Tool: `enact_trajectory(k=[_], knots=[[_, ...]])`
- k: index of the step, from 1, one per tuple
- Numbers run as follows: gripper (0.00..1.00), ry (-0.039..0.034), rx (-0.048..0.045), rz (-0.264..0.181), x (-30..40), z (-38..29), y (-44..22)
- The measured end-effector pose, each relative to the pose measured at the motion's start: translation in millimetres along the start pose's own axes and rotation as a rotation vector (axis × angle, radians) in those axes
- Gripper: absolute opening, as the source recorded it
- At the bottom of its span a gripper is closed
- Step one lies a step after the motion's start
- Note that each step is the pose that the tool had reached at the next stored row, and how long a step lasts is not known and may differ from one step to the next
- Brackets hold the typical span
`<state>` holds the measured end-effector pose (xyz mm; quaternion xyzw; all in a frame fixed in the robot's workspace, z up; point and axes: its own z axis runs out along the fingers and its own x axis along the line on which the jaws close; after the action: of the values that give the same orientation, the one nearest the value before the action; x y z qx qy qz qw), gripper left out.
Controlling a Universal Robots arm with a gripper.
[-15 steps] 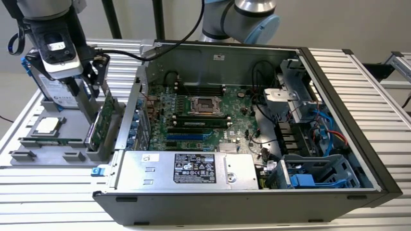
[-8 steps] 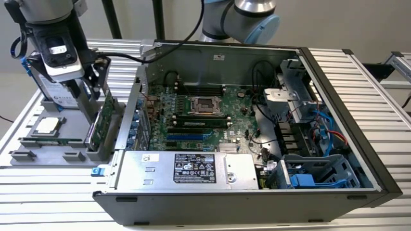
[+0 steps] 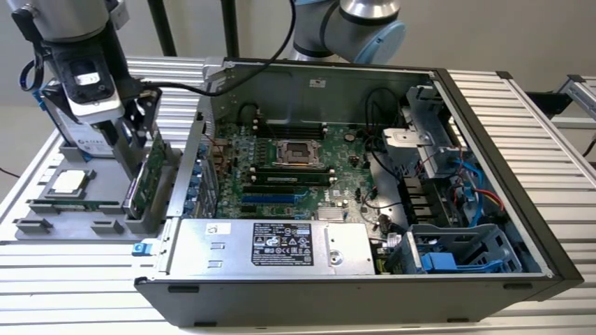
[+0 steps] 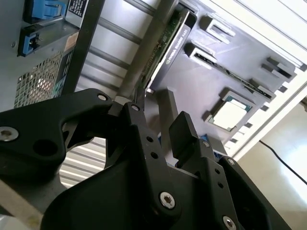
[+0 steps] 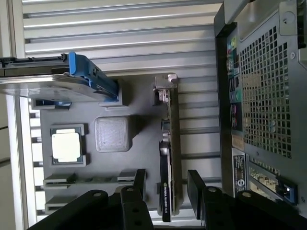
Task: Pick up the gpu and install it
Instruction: 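Pick up the gpu and move the gpu toward the slot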
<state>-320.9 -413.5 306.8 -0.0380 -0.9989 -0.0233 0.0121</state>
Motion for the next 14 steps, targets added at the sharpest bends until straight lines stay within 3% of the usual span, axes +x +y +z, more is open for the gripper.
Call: enact_trajectory(k=[14], knots=[[1.0, 0.0006, 0.0, 0.0, -0.1, 5.0, -0.2]])
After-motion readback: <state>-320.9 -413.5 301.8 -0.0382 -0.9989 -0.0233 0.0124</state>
